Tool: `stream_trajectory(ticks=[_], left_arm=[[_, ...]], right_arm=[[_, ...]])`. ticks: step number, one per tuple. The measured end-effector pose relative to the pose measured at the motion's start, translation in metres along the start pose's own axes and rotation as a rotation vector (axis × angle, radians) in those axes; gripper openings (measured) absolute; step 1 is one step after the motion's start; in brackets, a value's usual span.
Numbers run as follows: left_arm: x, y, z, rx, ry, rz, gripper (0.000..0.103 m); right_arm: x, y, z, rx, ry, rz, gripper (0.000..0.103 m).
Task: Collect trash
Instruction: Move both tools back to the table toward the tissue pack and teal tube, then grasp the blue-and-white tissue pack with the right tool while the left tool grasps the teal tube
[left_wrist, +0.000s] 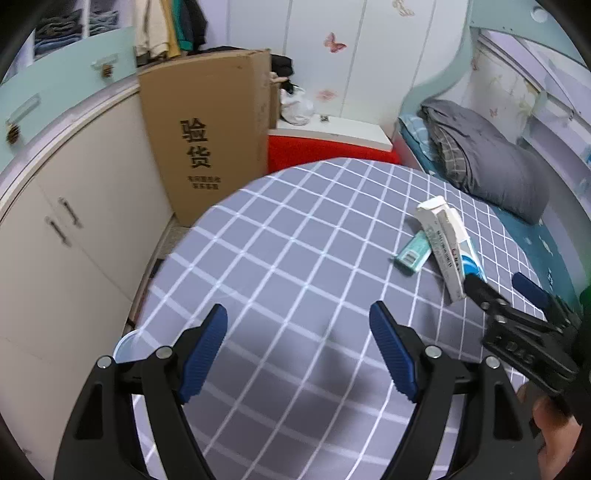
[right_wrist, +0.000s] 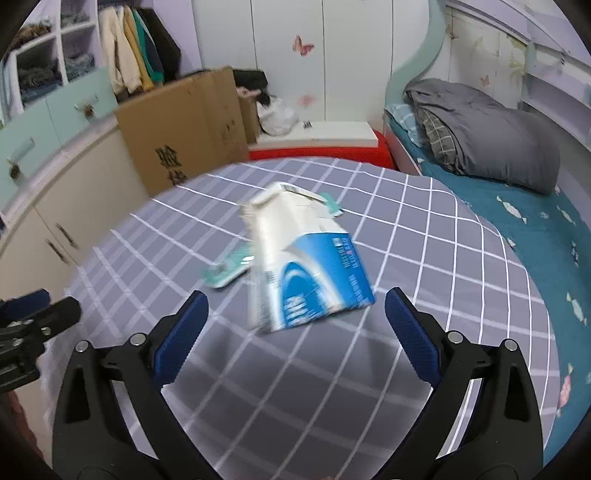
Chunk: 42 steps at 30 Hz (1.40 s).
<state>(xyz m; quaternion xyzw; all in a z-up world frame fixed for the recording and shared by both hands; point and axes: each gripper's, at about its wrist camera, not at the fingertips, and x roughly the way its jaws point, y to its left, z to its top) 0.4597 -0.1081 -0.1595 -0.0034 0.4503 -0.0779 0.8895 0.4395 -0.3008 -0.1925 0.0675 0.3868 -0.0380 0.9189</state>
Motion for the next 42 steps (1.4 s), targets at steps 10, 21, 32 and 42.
stream_trajectory(ticks=[10, 21, 32, 42], left_arm=[[0.042, -0.041, 0.023, 0.079, 0.021, -0.048, 0.077], [0.082, -0.115, 0.035, 0.277, 0.016, -0.084, 0.078], [0.110, -0.160, 0.046, 0.376, 0.046, -0.123, 0.065], [0.102, -0.144, 0.043, 0.279, 0.028, -0.159, 0.023]], right_arm=[[0.044, -0.031, 0.012, 0.041, 0.086, 0.131, 0.081], [0.016, -0.079, 0.012, 0.212, -0.017, 0.057, 0.078], [0.016, -0.092, 0.013, 0.264, -0.019, 0.091, 0.078], [0.015, -0.089, 0.013, 0.265, -0.028, 0.091, 0.078]])
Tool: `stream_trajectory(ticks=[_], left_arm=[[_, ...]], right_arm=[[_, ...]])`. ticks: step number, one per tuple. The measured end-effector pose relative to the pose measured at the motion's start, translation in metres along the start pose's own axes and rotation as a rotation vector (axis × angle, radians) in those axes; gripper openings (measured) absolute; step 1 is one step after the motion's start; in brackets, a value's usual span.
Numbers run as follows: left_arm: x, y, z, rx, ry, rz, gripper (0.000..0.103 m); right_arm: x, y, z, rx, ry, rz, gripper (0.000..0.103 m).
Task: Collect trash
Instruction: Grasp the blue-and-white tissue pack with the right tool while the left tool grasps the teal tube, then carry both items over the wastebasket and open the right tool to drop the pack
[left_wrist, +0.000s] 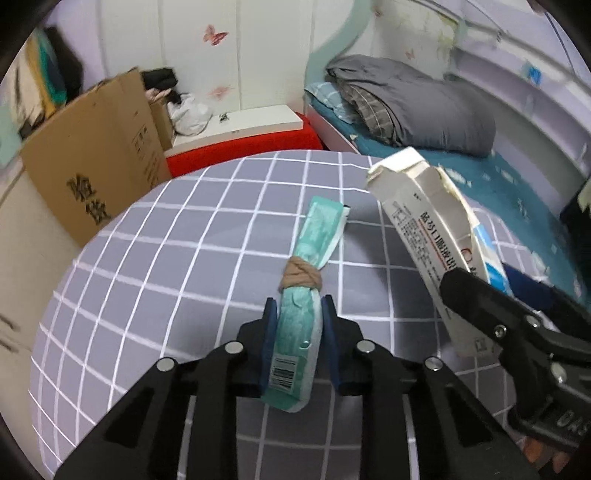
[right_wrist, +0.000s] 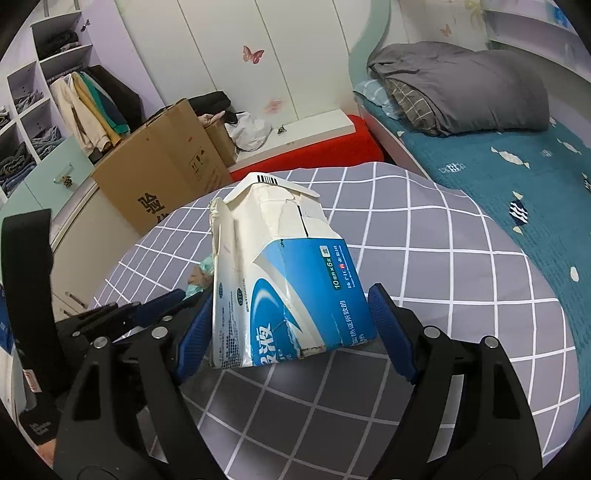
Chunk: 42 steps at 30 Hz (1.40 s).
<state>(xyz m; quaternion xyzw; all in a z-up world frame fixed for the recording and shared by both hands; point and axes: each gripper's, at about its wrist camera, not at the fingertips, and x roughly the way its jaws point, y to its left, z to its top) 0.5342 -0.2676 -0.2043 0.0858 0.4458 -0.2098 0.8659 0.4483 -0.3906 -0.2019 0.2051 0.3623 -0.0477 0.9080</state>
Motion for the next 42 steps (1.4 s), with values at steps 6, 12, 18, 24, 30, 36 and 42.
stream_trajectory(ticks=[6, 12, 18, 24, 30, 36, 42], left_arm=[[-0.034, 0.035, -0.017, -0.118, -0.039, 0.050, 0.021], [-0.105, 0.074, -0.042, -0.178, -0.132, 0.165, 0.021], [-0.168, 0.112, -0.073, -0.234, -0.205, 0.250, 0.012], [-0.207, 0.162, -0.115, -0.326, -0.214, 0.214, 0.002], [-0.225, 0.220, -0.158, -0.447, -0.228, 0.112, 0.001], [-0.255, 0.286, -0.208, -0.532, -0.245, 0.177, 0.001], [-0.263, 0.351, -0.260, -0.637, -0.211, 0.251, 0.001]], right_arm=[[0.000, 0.010, -0.001, -0.009, 0.007, 0.040, 0.078], [-0.013, 0.050, -0.012, -0.049, 0.020, 0.096, 0.078], [-0.043, 0.115, -0.030, -0.122, 0.022, 0.182, 0.078], [-0.069, 0.191, -0.057, -0.216, 0.026, 0.262, 0.078], [-0.067, 0.249, -0.090, -0.266, 0.073, 0.304, 0.078], [-0.061, 0.315, -0.130, -0.347, 0.122, 0.352, 0.078], [-0.039, 0.387, -0.171, -0.436, 0.201, 0.409, 0.078]])
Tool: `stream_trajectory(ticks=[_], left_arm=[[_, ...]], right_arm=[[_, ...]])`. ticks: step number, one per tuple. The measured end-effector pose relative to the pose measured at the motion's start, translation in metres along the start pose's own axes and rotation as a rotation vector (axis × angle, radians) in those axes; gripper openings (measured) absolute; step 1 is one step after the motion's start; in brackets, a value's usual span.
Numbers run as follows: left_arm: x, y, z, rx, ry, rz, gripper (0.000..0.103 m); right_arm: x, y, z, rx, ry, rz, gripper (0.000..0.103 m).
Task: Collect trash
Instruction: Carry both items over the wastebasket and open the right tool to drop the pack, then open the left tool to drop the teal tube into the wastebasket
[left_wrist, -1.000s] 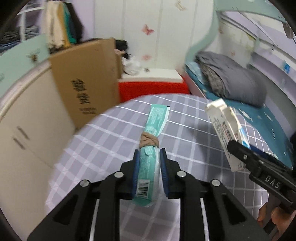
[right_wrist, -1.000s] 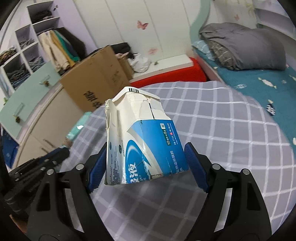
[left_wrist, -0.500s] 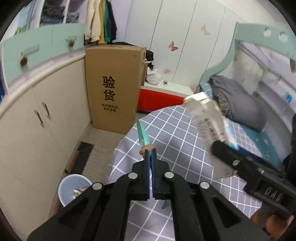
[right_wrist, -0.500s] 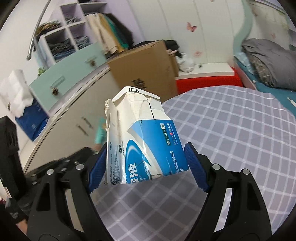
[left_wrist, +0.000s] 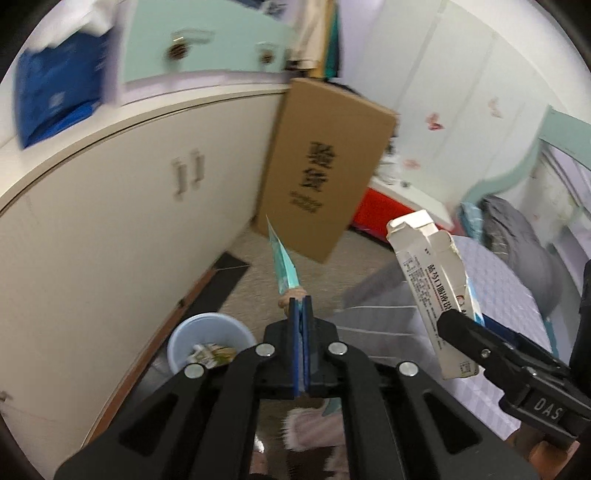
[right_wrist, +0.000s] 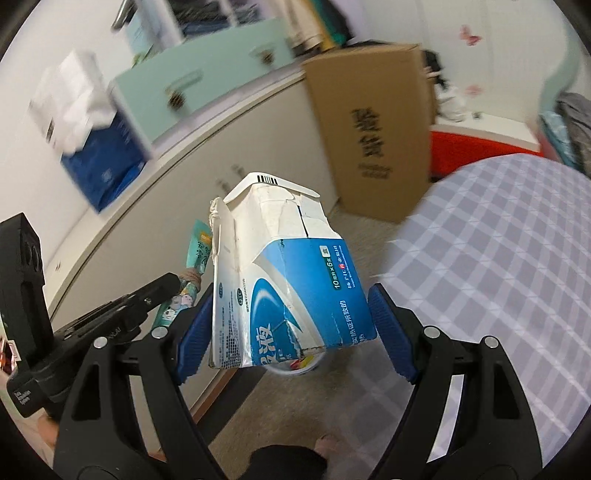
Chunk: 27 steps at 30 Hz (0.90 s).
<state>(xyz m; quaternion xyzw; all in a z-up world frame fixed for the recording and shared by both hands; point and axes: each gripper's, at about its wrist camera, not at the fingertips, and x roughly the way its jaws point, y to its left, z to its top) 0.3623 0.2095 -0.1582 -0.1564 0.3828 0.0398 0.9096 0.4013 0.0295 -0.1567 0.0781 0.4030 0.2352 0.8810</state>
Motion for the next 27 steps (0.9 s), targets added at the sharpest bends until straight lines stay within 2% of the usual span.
stream_trajectory(ticks=[6, 9, 12, 18, 27], left_arm=[[0.017, 0.073, 0.003, -0.080, 0.031, 0.107, 0.001], [0.028, 0.107, 0.004, -0.109, 0.045, 0.173, 0.001], [0.036, 0.129, 0.002, -0.129, 0.069, 0.204, 0.001], [0.053, 0.142, -0.003, -0.128, 0.101, 0.216, 0.001], [0.067, 0.125, -0.007, -0.095, 0.127, 0.191, 0.002]], right_arm=[[0.061, 0.055, -0.002, -0.075, 0.077, 0.040, 0.078], [0.089, 0.075, -0.002, -0.103, 0.066, 0.053, 0.084], [0.117, 0.087, -0.003, -0.139, 0.069, 0.031, 0.088], [0.132, 0.092, -0.008, -0.143, 0.084, 0.005, 0.091], [0.128, 0.081, -0.012, -0.127, 0.088, -0.036, 0.091]])
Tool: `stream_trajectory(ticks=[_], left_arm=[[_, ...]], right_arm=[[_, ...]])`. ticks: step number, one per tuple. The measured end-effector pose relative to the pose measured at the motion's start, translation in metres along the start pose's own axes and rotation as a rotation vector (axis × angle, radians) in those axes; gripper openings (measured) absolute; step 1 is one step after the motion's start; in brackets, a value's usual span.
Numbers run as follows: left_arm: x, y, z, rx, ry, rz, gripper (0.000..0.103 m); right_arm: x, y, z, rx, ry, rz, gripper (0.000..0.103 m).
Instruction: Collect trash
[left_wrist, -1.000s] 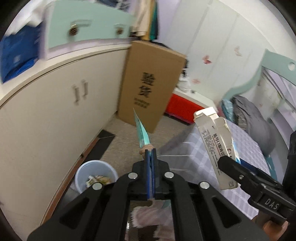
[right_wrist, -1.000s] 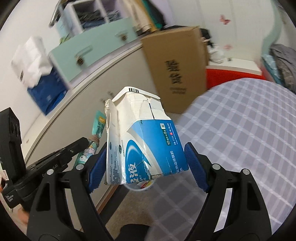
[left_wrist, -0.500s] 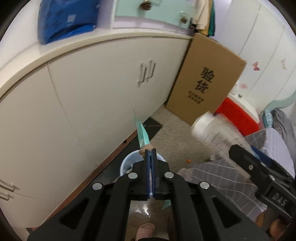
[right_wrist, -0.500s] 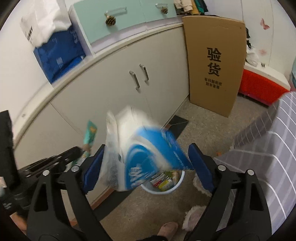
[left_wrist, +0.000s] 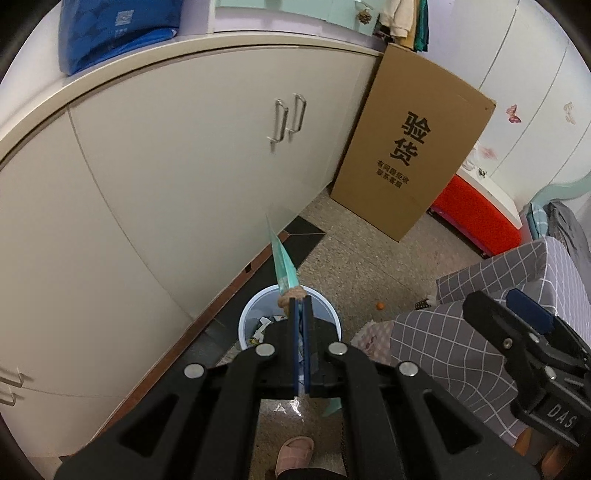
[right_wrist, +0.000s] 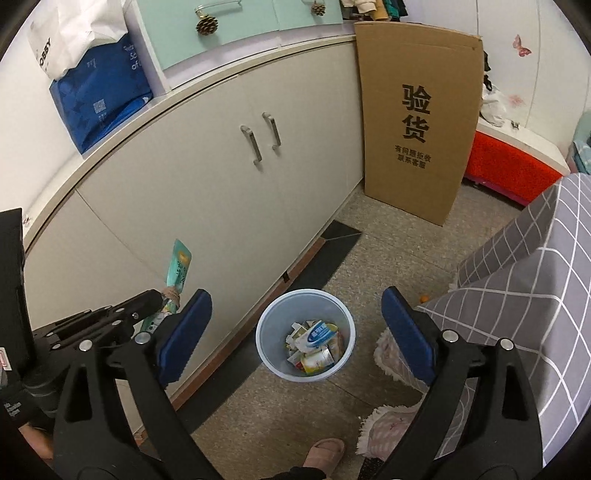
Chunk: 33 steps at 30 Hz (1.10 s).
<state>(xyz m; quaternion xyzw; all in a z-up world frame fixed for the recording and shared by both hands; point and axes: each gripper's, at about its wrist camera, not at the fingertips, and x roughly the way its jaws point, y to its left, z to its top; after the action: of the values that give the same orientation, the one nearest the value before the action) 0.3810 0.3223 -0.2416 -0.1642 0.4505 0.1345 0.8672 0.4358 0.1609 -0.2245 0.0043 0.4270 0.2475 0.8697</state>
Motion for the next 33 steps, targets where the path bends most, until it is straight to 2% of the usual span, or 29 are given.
stream_trajectory(ticks=[11, 19, 20, 21, 22, 23, 25, 27, 33], left_arm=[[0.000, -0.016, 0.003, 0.034, 0.001, -0.007, 0.002], [0.005, -0.030, 0.017, 0.045, -0.003, -0.006, 0.004], [0.008, -0.031, 0.020, 0.040, 0.003, -0.010, 0.007], [0.014, -0.033, 0.024, 0.040, 0.030, 0.005, 0.028], [0.016, -0.035, 0.026, 0.042, 0.040, 0.019, 0.062], [0.016, -0.036, 0.027, 0.041, 0.036, 0.031, 0.073], [0.011, -0.038, 0.026, 0.034, 0.006, 0.046, 0.075], [0.007, -0.039, 0.024, 0.019, 0.012, 0.016, 0.075], [-0.020, -0.051, 0.014, 0.029, -0.013, -0.008, 0.075]], right_arm=[[0.001, -0.009, -0.003, 0.022, 0.004, -0.018, 0.092], [-0.010, -0.021, 0.000, 0.051, -0.035, -0.027, 0.092], [-0.012, -0.022, 0.001, 0.054, -0.040, -0.029, 0.092], [-0.014, -0.024, 0.001, 0.058, -0.044, -0.031, 0.092], [-0.016, -0.026, 0.001, 0.061, -0.046, -0.033, 0.092], [-0.018, -0.028, 0.001, 0.063, -0.047, -0.034, 0.093], [-0.022, -0.030, 0.001, 0.065, -0.051, -0.040, 0.093], [-0.028, -0.034, 0.000, 0.068, -0.056, -0.048, 0.093], [-0.051, -0.043, -0.006, 0.085, -0.077, -0.070, 0.093]])
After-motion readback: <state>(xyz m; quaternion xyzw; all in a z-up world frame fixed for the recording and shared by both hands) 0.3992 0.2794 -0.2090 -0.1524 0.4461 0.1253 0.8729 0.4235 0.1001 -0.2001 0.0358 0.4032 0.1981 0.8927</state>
